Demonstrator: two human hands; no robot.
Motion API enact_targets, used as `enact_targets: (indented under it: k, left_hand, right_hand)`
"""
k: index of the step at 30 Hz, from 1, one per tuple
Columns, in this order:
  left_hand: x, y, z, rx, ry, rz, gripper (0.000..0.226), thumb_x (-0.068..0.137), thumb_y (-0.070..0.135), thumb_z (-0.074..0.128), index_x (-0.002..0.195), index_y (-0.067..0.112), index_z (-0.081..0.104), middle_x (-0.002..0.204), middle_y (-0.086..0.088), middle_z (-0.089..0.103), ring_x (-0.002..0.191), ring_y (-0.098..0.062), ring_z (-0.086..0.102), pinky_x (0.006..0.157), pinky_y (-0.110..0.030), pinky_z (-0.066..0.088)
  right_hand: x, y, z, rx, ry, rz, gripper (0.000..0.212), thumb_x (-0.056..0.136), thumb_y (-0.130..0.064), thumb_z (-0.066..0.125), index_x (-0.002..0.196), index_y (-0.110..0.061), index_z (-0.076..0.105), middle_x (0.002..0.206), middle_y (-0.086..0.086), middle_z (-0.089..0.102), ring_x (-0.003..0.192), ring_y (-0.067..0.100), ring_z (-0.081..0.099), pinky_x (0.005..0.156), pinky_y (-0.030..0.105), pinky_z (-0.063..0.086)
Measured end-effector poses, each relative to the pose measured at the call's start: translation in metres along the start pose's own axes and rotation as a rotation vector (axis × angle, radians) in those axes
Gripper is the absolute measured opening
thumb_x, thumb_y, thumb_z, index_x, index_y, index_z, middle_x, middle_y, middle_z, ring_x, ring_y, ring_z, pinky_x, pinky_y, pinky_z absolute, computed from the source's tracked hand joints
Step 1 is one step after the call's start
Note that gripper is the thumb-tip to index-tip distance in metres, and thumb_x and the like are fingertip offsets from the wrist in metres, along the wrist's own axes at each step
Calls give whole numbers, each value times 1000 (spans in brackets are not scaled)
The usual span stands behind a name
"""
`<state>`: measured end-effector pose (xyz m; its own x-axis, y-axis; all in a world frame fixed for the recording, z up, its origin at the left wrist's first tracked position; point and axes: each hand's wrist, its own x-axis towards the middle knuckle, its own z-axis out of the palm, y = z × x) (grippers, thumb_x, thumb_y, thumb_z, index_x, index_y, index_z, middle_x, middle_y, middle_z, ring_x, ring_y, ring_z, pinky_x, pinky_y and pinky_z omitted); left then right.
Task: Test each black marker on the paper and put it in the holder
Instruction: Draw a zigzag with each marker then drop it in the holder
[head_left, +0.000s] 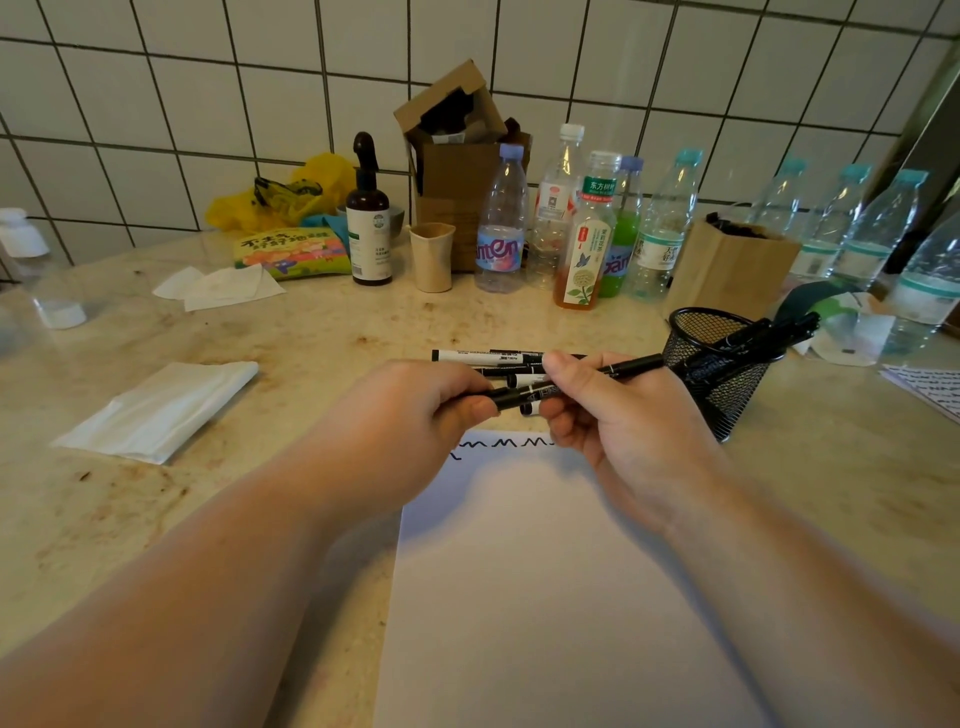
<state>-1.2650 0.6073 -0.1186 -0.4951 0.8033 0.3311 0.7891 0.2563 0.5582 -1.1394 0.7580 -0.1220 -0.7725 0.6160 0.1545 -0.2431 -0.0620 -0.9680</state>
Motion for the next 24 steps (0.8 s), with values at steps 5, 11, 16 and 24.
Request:
enact_targets:
  k: [5,11,16,24]
  left_hand:
    - [0,3,-1,-153,5,7,20,97,34,55,81,41,64,74,13,63,57,0,53,52,-11,41]
    - [4,1,2,-134,70,-38,9,93,43,57,98,50,60,77,20,65,62,1,57,47,-10,41]
    - [7,-10,4,-56,174,-158,10,90,54,52,92,46,58,76,13,64,68,10,56,50,-21,36]
    - [8,-12,13,-26,170,-187,11,90,53,50,80,52,54,74,17,64,60,0,59,51,-19,39]
  right_hand:
    - [2,-5,-4,-51,-62,-76,16,80,-33,80,66,-24,77,61,4,67,53,14,59,52,24,50]
    - [3,-12,-11,-159,-68,-168,37,82,-47,76,87,-10,74,54,-2,53,46,13,45,48,26,40]
    - [1,-28,-17,-101,238,-344,21,100,-29,55,89,-34,72,63,1,67,46,14,53,43,25,44]
    - [13,-28,-21,-24,414,-279,21,108,-9,47,96,-22,59,71,3,65,48,14,55,48,26,47]
